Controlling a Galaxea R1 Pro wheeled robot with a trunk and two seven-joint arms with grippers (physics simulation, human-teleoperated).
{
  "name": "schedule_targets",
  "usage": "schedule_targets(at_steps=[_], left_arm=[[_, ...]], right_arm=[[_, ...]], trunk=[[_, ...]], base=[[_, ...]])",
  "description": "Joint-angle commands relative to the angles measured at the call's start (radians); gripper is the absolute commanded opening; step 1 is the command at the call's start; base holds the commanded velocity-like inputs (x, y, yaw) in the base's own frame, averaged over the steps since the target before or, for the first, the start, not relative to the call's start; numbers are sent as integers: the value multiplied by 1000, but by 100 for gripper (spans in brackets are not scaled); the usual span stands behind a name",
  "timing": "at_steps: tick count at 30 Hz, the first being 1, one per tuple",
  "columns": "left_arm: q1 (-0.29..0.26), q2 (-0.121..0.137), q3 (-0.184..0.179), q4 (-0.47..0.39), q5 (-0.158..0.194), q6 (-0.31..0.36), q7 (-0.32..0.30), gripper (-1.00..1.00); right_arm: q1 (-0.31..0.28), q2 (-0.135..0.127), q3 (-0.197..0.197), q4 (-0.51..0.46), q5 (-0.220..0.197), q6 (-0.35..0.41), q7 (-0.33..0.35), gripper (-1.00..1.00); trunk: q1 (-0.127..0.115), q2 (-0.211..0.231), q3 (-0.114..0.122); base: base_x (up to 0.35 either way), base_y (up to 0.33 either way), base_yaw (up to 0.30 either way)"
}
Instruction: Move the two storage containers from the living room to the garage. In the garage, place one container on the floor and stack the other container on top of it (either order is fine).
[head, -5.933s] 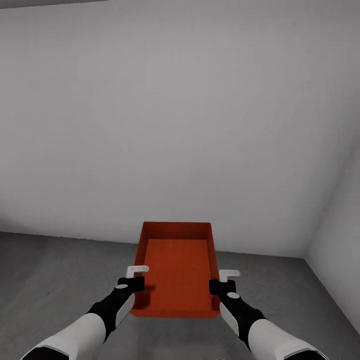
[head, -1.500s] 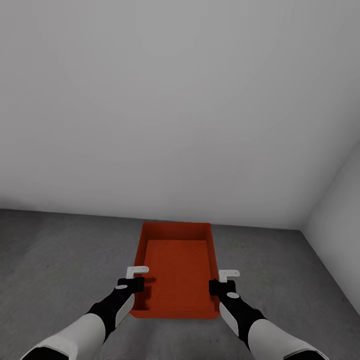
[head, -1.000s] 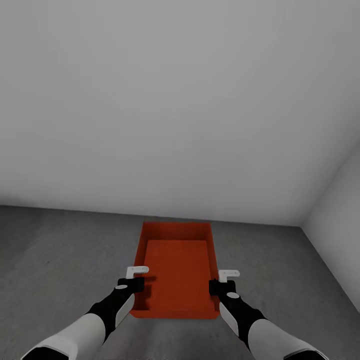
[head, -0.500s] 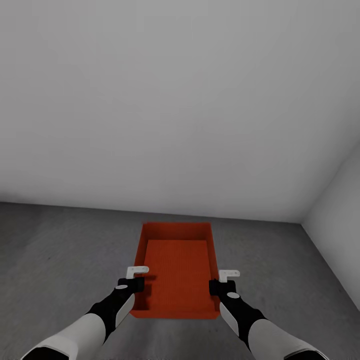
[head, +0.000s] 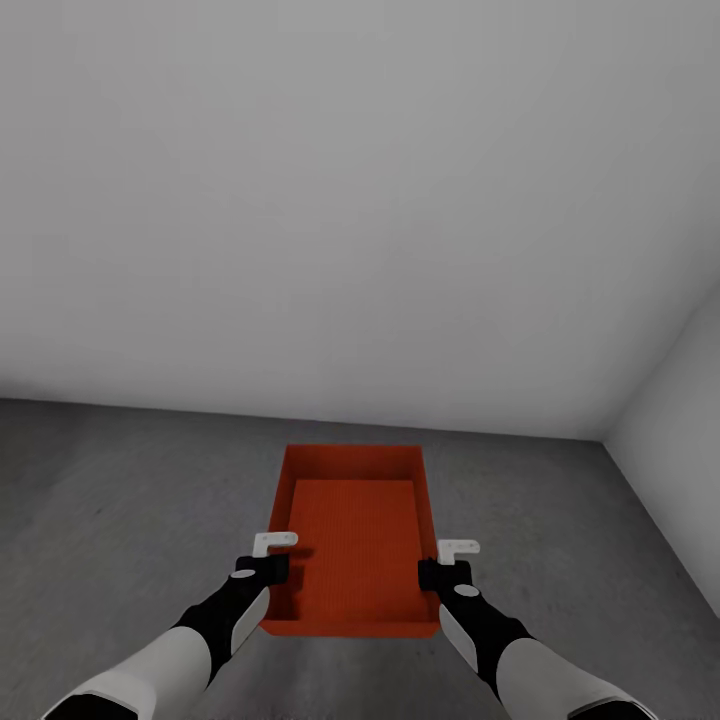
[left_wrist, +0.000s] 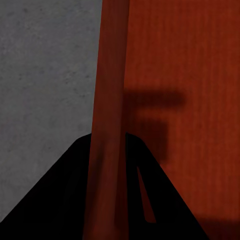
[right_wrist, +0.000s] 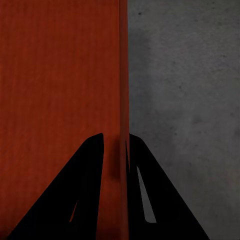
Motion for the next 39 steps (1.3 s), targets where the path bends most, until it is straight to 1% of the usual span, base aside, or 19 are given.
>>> schedule_targets(at_steps=[1, 4, 39], left_arm=[[-1, -14, 21, -13, -9, 6, 9, -100], [-1, -14, 20, -13, -9, 6, 9, -100], [-1, -14, 20, -13, -9, 11, 9, -100]], right_arm=[[0, 0, -7, 4, -16, -7, -11, -100], [0, 0, -7, 4, -16, -7, -11, -100], [0, -1, -7, 4, -16, -9, -11, -100]], trunk=[[0, -1, -1], [0, -1, -2], [134, -246, -111]], base=[[0, 0, 0], [0, 0, 0], [0, 0, 0]])
